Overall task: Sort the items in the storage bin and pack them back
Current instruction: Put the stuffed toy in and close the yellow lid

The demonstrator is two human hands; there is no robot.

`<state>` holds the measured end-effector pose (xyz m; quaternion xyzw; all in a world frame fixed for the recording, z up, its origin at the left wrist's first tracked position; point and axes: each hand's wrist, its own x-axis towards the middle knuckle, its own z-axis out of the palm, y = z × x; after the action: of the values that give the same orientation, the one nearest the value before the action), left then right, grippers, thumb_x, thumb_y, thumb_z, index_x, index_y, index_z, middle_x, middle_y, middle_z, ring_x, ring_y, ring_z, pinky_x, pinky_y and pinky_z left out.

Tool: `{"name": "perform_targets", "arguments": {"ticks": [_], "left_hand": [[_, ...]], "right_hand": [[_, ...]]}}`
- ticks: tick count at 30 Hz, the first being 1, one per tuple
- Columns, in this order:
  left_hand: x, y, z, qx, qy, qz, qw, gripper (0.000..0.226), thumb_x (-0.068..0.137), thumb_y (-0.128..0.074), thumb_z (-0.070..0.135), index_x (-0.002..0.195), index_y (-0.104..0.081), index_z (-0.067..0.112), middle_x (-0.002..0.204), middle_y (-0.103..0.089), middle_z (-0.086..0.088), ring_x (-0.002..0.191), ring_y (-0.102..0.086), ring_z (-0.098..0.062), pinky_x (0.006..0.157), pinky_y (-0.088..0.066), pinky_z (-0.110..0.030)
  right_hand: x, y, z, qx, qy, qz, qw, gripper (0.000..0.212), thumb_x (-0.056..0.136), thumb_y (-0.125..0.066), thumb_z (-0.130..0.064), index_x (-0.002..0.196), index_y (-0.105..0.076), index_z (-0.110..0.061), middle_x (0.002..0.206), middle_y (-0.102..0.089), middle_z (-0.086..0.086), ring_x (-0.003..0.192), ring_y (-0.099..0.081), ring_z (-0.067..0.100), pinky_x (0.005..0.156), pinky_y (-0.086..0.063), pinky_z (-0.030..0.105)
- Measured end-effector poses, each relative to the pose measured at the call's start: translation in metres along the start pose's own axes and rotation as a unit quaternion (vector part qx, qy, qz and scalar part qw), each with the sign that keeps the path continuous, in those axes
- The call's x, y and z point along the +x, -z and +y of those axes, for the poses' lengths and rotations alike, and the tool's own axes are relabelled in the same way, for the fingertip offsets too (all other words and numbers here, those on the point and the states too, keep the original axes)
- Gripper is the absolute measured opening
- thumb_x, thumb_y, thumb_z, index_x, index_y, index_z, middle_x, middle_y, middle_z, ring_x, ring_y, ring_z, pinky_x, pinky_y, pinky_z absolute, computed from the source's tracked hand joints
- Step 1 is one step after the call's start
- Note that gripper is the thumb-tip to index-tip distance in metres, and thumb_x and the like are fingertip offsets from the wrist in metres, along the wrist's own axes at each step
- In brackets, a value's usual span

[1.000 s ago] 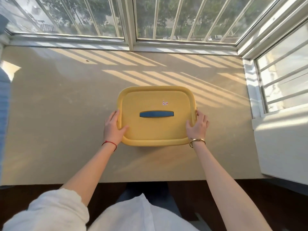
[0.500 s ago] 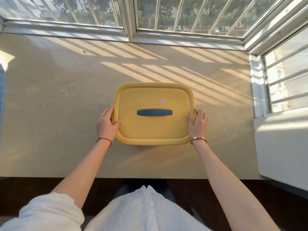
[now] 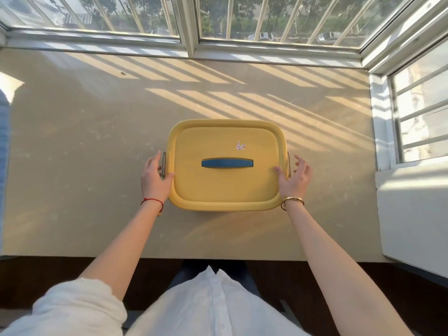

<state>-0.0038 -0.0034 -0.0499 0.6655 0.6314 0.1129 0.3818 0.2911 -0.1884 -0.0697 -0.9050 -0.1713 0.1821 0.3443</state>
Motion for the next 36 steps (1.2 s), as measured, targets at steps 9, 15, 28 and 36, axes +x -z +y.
{"name": "perform_targets", "arguments": {"ticks": [9, 15, 28, 36], "left_hand": [[-0.001, 0.0, 0.0, -0.033, 0.075, -0.015, 0.996, 0.062, 0.085, -0.071, 0.018, 0.142, -0.046, 0.011, 0.131, -0.061, -0.009, 0.114, -0.062, -0.023, 0.106, -0.043, -0.041], [-0.006, -0.002, 0.003, -0.025, 0.063, 0.004, 0.998, 0.054, 0.088, -0.067, 0.017, 0.139, -0.05, 0.012, 0.127, -0.064, -0.009, 0.107, -0.064, -0.024, 0.102, -0.046, -0.037], [-0.011, -0.012, 0.005, 0.037, 0.001, 0.051, 0.998, 0.049, 0.088, -0.062, 0.012, 0.136, -0.054, 0.011, 0.117, -0.068, -0.014, 0.106, -0.064, -0.03, 0.098, -0.043, -0.033], [-0.018, -0.014, 0.009, 0.108, -0.031, 0.027, 0.993, 0.052, 0.093, -0.052, 0.009, 0.144, -0.041, 0.007, 0.104, -0.06, -0.023, 0.095, -0.058, -0.036, 0.082, -0.045, -0.039]], "right_hand": [[-0.001, -0.001, -0.005, 0.035, -0.032, -0.04, 0.998, 0.048, 0.089, -0.066, -0.031, 0.129, -0.051, -0.009, 0.123, -0.061, 0.009, 0.113, -0.056, 0.025, 0.095, -0.045, 0.035], [-0.002, -0.005, -0.005, 0.019, 0.011, -0.008, 1.0, 0.038, 0.089, -0.067, -0.024, 0.117, -0.051, -0.004, 0.113, -0.059, 0.009, 0.105, -0.055, 0.026, 0.082, -0.038, 0.026], [-0.002, -0.011, -0.006, -0.013, 0.077, 0.023, 0.997, 0.028, 0.088, -0.064, -0.007, 0.111, -0.051, 0.002, 0.107, -0.057, 0.015, 0.098, -0.056, 0.031, 0.08, -0.043, 0.031], [-0.004, -0.012, -0.009, -0.069, 0.118, 0.023, 0.99, 0.025, 0.09, -0.058, -0.005, 0.112, -0.047, 0.004, 0.108, -0.053, 0.017, 0.101, -0.053, 0.035, 0.077, -0.046, 0.043]]}}
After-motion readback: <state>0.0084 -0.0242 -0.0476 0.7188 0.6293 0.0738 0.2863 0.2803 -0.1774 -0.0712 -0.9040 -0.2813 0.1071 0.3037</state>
